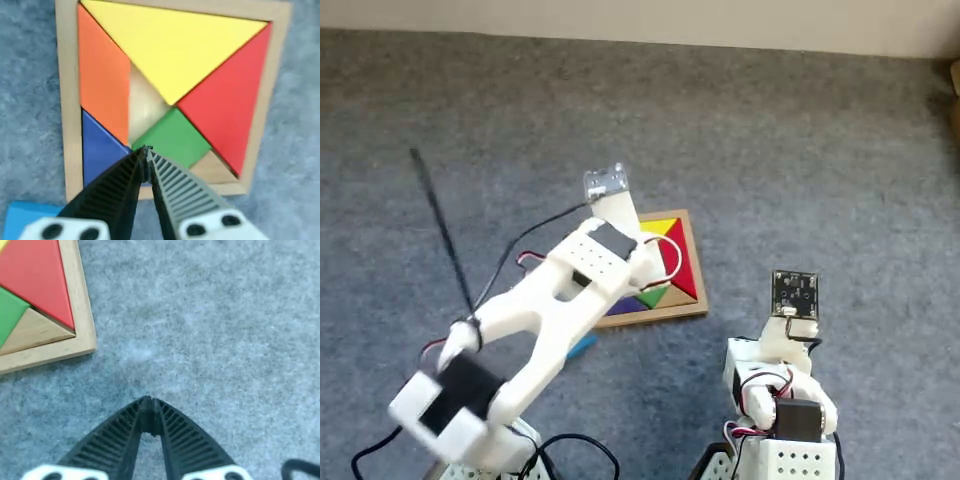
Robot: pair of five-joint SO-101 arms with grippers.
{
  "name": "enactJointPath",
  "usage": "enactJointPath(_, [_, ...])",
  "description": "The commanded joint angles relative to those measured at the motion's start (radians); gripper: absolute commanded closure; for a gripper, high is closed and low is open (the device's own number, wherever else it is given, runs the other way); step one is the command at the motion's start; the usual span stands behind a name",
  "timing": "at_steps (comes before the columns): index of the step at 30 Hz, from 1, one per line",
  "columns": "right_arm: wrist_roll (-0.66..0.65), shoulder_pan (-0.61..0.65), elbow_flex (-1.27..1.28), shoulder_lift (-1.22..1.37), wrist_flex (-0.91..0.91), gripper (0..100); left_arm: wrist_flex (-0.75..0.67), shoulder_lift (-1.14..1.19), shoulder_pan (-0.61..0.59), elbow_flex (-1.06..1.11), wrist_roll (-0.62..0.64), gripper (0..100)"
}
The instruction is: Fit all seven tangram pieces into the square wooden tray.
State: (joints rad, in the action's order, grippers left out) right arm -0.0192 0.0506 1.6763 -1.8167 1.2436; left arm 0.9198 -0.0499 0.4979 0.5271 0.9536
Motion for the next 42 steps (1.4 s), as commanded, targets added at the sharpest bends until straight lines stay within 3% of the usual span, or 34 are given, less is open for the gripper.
enactJointPath(1, [-0.008, -0.010, 0.116, -0.019, 0.007, 99.0, 0.054, -0.163, 0.008, -0.024, -0.005, 100])
enactJointPath(4, [-0.008, -0.010, 0.116, -0.019, 0.007, 99.0, 0.124, -0.232, 0.008, -0.024, -0.009, 99])
enactJointPath(6, [-0.008, -0.010, 0.116, -0.019, 0.007, 99.0, 0.183, -0.242, -0.012, -0.025, -0.078, 99])
enactJointPath(11, [-0.008, -0.010, 0.116, -0.019, 0.007, 99.0, 0.284, -0.242, -0.151, -0.024, -0.373, 99])
enactJointPath(15, [-0.008, -0.010, 0.116, -0.019, 0.007, 99.0, 0.387, -0.240, -0.254, -0.024, -0.692, 99])
enactJointPath(19, [-0.008, -0.010, 0.116, -0.019, 0.007, 99.0, 0.407, -0.240, -0.282, 0.007, -0.937, 99])
enactJointPath(21, [-0.008, -0.010, 0.116, -0.019, 0.007, 99.0, 0.411, -0.240, -0.278, 0.031, -0.977, 98])
enactJointPath(27, [-0.008, -0.010, 0.116, -0.019, 0.007, 99.0, 0.407, -0.240, -0.277, 0.148, -1.048, 81])
enactJointPath(36, [-0.008, -0.010, 0.116, -0.019, 0.007, 99.0, 0.404, -0.242, -0.159, 0.263, -1.099, 80])
enactJointPath(42, [-0.008, -0.010, 0.116, -0.019, 0.007, 99.0, 0.224, -0.239, -0.160, 0.364, -1.103, 80])
